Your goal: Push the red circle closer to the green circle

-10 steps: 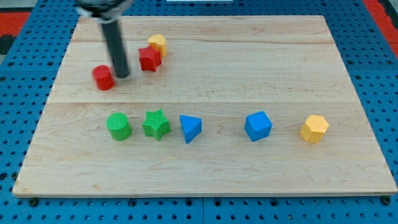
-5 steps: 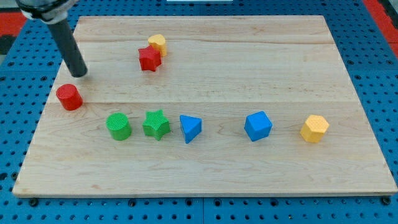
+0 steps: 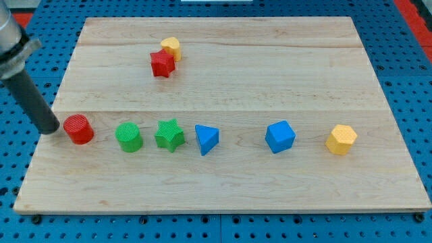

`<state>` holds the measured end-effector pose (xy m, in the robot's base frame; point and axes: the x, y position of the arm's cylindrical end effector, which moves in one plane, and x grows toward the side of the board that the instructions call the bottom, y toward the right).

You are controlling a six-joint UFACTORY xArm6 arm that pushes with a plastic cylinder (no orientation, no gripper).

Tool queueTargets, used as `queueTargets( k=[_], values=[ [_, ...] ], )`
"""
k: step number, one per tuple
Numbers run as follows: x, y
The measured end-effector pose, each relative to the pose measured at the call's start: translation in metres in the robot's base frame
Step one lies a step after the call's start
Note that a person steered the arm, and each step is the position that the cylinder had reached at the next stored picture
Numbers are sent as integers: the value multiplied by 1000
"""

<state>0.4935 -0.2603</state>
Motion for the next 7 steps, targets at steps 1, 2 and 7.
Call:
queueTargets(
  k=[1, 2, 7],
  values=[
    [-1, 52],
    [-32, 42],
    [-17, 93]
  ],
)
